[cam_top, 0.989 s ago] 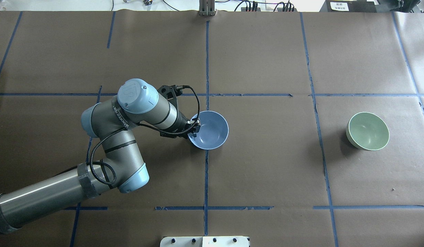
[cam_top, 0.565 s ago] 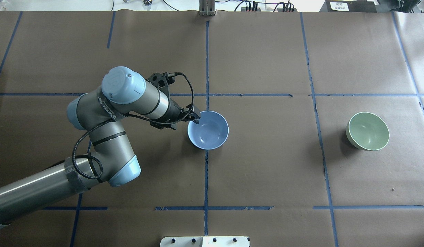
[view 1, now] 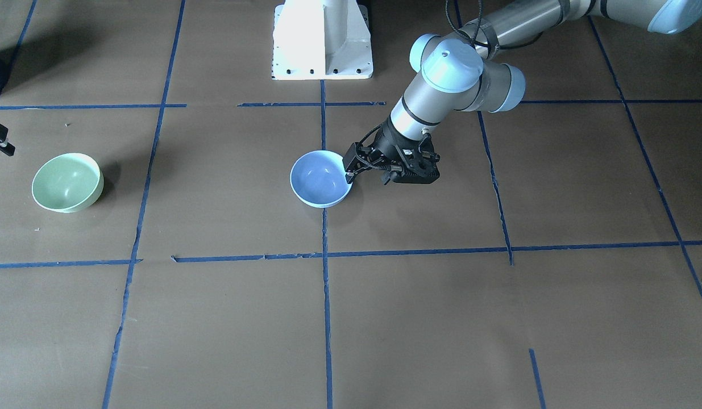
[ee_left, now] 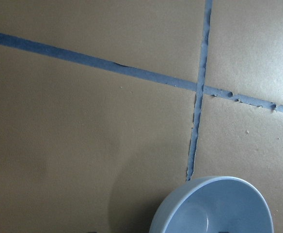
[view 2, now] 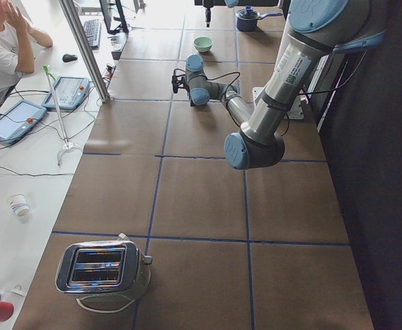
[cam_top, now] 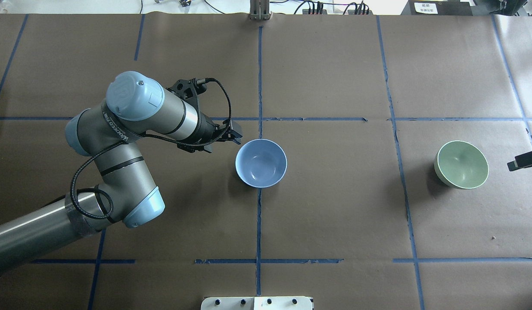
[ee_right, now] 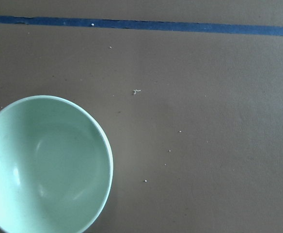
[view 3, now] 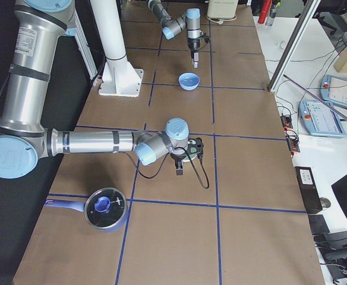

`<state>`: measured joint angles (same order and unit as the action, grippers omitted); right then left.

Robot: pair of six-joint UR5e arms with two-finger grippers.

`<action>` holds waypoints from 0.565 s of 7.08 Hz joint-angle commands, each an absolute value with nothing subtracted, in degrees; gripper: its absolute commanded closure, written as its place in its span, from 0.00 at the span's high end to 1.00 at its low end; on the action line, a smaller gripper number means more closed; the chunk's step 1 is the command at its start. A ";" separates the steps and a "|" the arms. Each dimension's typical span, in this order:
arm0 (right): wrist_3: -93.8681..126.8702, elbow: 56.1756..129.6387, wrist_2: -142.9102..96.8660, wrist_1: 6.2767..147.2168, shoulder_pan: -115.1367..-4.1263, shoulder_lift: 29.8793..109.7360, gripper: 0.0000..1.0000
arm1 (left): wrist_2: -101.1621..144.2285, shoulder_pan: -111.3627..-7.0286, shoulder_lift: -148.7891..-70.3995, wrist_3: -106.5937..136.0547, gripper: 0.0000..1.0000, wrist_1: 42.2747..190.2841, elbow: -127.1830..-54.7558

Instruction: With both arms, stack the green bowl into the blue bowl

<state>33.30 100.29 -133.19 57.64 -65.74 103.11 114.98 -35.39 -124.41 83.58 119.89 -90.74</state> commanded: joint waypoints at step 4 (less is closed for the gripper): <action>53.25 87.90 -127.28 40.09 -54.33 96.15 0.63 | 114.87 -35.86 -123.14 83.67 0.87 119.88 -92.02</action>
<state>49.73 89.01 -129.39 42.83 -57.10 96.90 114.90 -35.79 -123.46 83.60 119.88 -91.63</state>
